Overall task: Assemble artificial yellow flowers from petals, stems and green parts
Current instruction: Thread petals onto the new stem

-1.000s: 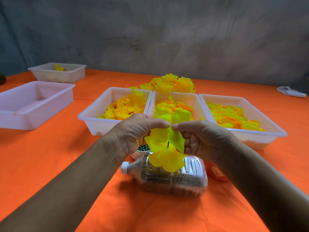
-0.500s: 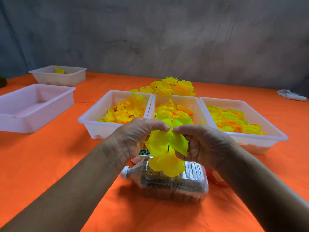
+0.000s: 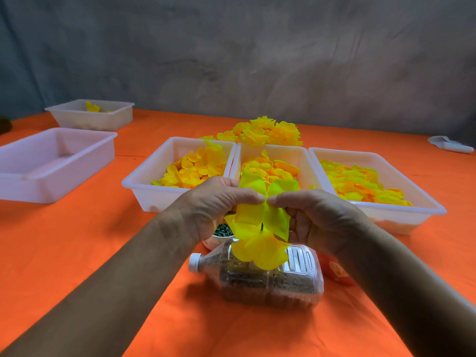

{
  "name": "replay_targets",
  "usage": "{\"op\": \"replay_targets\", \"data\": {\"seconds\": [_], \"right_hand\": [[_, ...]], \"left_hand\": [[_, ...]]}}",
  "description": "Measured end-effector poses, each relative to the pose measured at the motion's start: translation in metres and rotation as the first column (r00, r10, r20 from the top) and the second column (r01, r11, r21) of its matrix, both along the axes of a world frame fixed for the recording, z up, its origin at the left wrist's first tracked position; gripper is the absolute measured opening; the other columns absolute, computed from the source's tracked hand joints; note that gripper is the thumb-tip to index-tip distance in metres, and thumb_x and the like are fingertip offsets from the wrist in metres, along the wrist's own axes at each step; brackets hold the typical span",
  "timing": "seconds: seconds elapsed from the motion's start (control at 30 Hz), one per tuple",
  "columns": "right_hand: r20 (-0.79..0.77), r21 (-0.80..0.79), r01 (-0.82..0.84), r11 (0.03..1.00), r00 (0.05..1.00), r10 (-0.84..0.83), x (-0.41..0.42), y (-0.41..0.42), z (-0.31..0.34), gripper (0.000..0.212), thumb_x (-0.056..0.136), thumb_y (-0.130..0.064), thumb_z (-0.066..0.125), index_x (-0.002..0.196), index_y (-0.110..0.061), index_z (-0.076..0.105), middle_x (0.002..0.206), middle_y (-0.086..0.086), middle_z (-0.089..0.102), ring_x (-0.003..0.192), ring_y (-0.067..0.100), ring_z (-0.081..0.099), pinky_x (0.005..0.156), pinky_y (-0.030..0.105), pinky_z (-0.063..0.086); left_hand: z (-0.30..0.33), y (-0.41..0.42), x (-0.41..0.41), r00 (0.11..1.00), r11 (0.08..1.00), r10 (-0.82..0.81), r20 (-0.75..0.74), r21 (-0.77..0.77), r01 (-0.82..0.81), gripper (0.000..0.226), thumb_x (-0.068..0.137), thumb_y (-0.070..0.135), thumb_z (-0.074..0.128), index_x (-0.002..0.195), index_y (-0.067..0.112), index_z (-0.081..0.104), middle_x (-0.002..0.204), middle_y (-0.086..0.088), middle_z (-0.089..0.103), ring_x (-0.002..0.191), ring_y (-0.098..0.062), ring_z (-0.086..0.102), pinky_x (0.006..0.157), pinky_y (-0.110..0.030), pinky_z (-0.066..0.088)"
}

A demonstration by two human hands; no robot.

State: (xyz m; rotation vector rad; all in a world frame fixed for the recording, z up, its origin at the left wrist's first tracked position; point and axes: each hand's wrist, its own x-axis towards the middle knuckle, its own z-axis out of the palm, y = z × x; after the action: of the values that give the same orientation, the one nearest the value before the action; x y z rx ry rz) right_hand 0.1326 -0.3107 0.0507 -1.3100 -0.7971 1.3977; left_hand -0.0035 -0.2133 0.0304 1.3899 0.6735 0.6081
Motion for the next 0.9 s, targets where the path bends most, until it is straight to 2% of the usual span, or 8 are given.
{"op": "replay_targets", "data": {"seconds": [0.1, 0.2, 0.4, 0.53, 0.6, 0.7, 0.83, 0.9], "right_hand": [[-0.012, 0.017, 0.021, 1.000, 1.000, -0.021, -0.001, -0.001, 0.002, 0.046, 0.054, -0.011, 0.064, 0.099, -0.005, 0.062, 0.070, 0.005, 0.072, 0.055, 0.015, 0.068, 0.048, 0.026, 0.055], [0.007, 0.016, 0.021, 1.000, 1.000, -0.021, -0.002, -0.002, 0.002, 0.046, 0.055, -0.012, 0.065, 0.100, -0.007, 0.062, 0.071, 0.005, 0.072, 0.056, 0.015, 0.068, 0.050, 0.026, 0.056], [0.011, -0.016, 0.033, 0.999, 0.999, -0.033, -0.001, -0.002, 0.001, 0.011, 0.081, -0.007, 0.060, 0.091, -0.010, 0.061, 0.067, 0.002, 0.069, 0.053, 0.013, 0.066, 0.050, 0.023, 0.052], [0.026, -0.054, 0.065, 0.996, 0.998, -0.064, -0.001, 0.001, 0.000, 0.005, 0.084, -0.007, 0.058, 0.085, -0.012, 0.058, 0.060, 0.000, 0.066, 0.048, 0.011, 0.063, 0.051, 0.023, 0.051], [0.032, -0.073, 0.077, 0.994, 0.997, -0.075, -0.002, 0.002, -0.003, 0.005, 0.083, -0.007, 0.058, 0.083, -0.011, 0.058, 0.059, 0.001, 0.065, 0.047, 0.012, 0.063, 0.050, 0.023, 0.052], [0.058, -0.074, 0.068, 0.995, 0.996, -0.064, -0.002, 0.001, -0.004, 0.005, 0.083, -0.007, 0.059, 0.087, -0.010, 0.060, 0.062, 0.001, 0.068, 0.050, 0.013, 0.065, 0.050, 0.024, 0.053], [0.164, 0.013, 0.085, 0.996, 0.983, -0.086, -0.001, -0.001, -0.002, 0.019, 0.080, 0.000, 0.064, 0.099, -0.002, 0.063, 0.077, 0.010, 0.070, 0.060, 0.019, 0.068, 0.059, 0.033, 0.057], [0.245, 0.074, 0.108, 0.991, 0.962, -0.123, -0.002, -0.003, 0.001, 0.018, 0.078, 0.002, 0.066, 0.095, -0.004, 0.065, 0.076, 0.010, 0.070, 0.057, 0.017, 0.068, 0.051, 0.029, 0.055]], "left_hand": [[0.004, -0.004, 0.001, 1.000, 0.999, 0.029, -0.012, 0.032, -0.029, 0.055, 0.049, 0.014, 0.077, 0.100, -0.005, 0.066, 0.107, -0.030, 0.064, 0.097, -0.031, 0.055, 0.101, -0.053, 0.039], [0.003, -0.004, 0.002, 1.000, 1.000, -0.010, -0.020, 0.028, 0.011, 0.062, 0.046, 0.009, 0.080, 0.104, -0.007, 0.064, 0.105, -0.025, 0.065, 0.097, -0.031, 0.057, 0.104, -0.055, 0.036], [0.003, -0.006, 0.004, 0.999, 0.999, -0.032, 0.003, -0.020, 0.032, 0.016, 0.065, 0.009, 0.073, 0.079, 0.007, 0.066, 0.085, -0.012, 0.068, 0.094, -0.031, 0.059, 0.102, -0.052, 0.039], [0.003, -0.005, 0.005, 0.998, 0.999, -0.025, -0.063, -0.048, 0.022, 0.068, 0.054, 0.017, 0.069, 0.114, -0.012, 0.058, 0.121, -0.032, 0.057, 0.110, -0.042, 0.055, 0.106, -0.058, 0.034], [0.000, -0.005, 0.005, 0.996, 0.997, -0.049, -0.077, -0.064, 0.044, 0.074, 0.052, 0.017, 0.068, 0.119, -0.012, 0.056, 0.125, -0.032, 0.054, 0.115, -0.046, 0.053, 0.106, -0.059, 0.034], [-0.003, -0.002, 0.003, 0.992, 0.995, -0.068, -0.105, -0.083, 0.059, 0.075, 0.047, 0.016, 0.074, 0.117, -0.007, 0.060, 0.125, -0.029, 0.057, 0.118, -0.045, 0.053, 0.104, -0.058, 0.038], [-0.003, 0.004, 0.000, 0.982, 0.987, -0.149, -0.116, -0.072, 0.142, 0.058, 0.046, 0.025, 0.080, 0.099, 0.007, 0.068, 0.108, -0.018, 0.068, 0.097, -0.031, 0.066, 0.091, -0.046, 0.052], [-0.003, 0.007, -0.001, 0.982, 0.989, -0.140, -0.130, -0.058, 0.133, 0.056, 0.043, 0.028, 0.082, 0.094, 0.010, 0.069, 0.101, -0.013, 0.071, 0.091, -0.027, 0.068, 0.081, -0.040, 0.055]]}}
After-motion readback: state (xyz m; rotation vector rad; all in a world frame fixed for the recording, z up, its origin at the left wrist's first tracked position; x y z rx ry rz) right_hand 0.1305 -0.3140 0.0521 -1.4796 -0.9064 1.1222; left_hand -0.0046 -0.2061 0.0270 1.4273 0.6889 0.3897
